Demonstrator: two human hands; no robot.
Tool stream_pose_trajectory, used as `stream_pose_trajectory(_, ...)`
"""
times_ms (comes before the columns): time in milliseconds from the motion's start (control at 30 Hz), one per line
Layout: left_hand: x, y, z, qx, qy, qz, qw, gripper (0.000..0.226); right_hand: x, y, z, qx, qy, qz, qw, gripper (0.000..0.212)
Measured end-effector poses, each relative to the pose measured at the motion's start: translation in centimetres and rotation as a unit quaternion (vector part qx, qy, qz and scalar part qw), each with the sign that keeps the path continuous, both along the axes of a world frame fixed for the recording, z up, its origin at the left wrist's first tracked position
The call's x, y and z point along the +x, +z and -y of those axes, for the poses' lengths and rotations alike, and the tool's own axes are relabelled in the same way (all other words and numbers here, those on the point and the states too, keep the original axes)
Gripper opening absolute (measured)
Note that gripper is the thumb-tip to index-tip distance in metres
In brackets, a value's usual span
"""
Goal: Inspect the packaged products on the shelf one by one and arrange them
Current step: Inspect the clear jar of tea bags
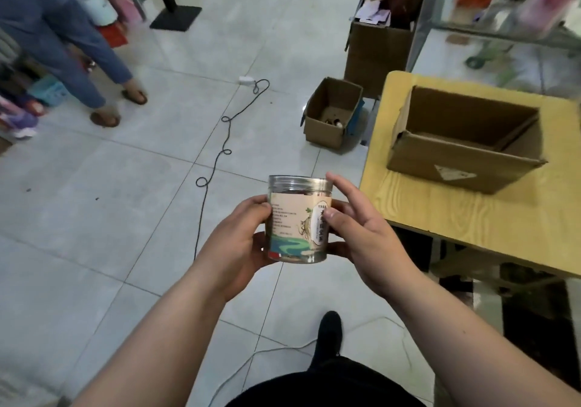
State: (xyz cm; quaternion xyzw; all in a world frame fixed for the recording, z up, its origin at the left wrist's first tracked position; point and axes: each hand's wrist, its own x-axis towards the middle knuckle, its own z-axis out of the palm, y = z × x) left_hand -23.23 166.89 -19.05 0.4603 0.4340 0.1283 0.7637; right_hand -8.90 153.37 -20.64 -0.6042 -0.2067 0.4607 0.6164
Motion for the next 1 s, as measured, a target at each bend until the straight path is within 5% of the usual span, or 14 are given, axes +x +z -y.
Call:
stream_pose_trajectory(433,15.2,-0.4,0.4,-0.004,-0.114,-0.044,0.992,0.030,12.0,-3.0,2.8,0.008,-0.101,-0.043,0.994,0.046)
stream_pose_trajectory(867,28.5,-1.4,-7.7,-0.004,-0.277,-0.038,0.960,0.030,20.5,-2.6,-4.0,-0.065,-0.221,0.006,0.973,0.041)
stream_pose_trajectory(1000,32.1,-1.5,-9.1,-0.010,-0.278,-0.025,0.960,0.032,23.1,-2.9,-6.5,-0.060,-0.276,-0.053,0.958,0.043)
